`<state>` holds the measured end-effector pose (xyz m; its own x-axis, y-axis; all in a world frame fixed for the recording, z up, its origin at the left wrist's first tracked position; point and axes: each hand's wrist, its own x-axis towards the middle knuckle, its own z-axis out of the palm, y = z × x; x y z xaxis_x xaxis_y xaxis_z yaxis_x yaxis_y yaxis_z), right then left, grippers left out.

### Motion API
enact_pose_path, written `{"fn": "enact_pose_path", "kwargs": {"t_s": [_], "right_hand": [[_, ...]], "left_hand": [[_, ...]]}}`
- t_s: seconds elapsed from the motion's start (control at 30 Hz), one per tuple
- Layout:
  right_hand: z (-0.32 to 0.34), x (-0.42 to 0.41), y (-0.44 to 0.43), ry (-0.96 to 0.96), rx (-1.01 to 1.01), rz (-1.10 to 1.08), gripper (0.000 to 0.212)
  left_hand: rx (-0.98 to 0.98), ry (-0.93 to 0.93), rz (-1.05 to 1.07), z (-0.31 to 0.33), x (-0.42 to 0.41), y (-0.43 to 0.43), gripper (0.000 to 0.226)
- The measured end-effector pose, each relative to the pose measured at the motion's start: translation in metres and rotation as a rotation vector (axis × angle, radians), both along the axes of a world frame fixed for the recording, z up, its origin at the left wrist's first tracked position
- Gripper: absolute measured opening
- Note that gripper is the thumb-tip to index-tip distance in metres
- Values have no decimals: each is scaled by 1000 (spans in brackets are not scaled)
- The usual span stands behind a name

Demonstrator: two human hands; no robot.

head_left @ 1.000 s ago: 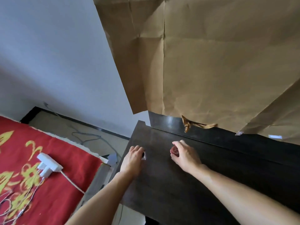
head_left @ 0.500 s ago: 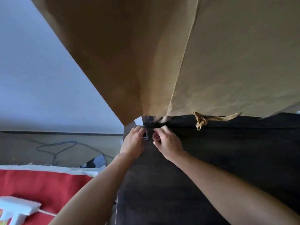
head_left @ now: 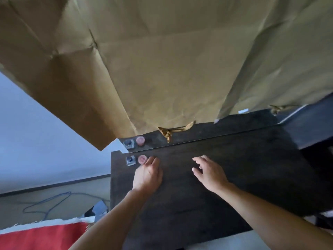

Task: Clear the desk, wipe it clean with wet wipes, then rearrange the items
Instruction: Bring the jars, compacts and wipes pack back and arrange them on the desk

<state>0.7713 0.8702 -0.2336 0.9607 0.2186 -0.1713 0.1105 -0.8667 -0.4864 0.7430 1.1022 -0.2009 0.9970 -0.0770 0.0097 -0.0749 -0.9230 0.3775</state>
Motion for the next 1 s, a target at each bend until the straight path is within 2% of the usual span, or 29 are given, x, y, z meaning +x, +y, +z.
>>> {"fn": "enact_pose_path", "kwargs": {"t_s": [0.43, 0.57, 0.77, 1.0], "right_hand": [[57, -113, -304, -120, -119, -226, 37], [68, -131, -383, -137, -137, -355, 38], [75, -130, -464, -113, -165, -455, 42], [87, -74, -538, -74, -234, -485, 45]], "left_hand": [[-67, -72, -330, 34, -58, -299, 7], [-74, -89, -441, 42, -60, -373, 18], [-74, -78, -521, 40, -28, -459, 26], [-102, -65, -576, 37, 34, -542, 28]]}}
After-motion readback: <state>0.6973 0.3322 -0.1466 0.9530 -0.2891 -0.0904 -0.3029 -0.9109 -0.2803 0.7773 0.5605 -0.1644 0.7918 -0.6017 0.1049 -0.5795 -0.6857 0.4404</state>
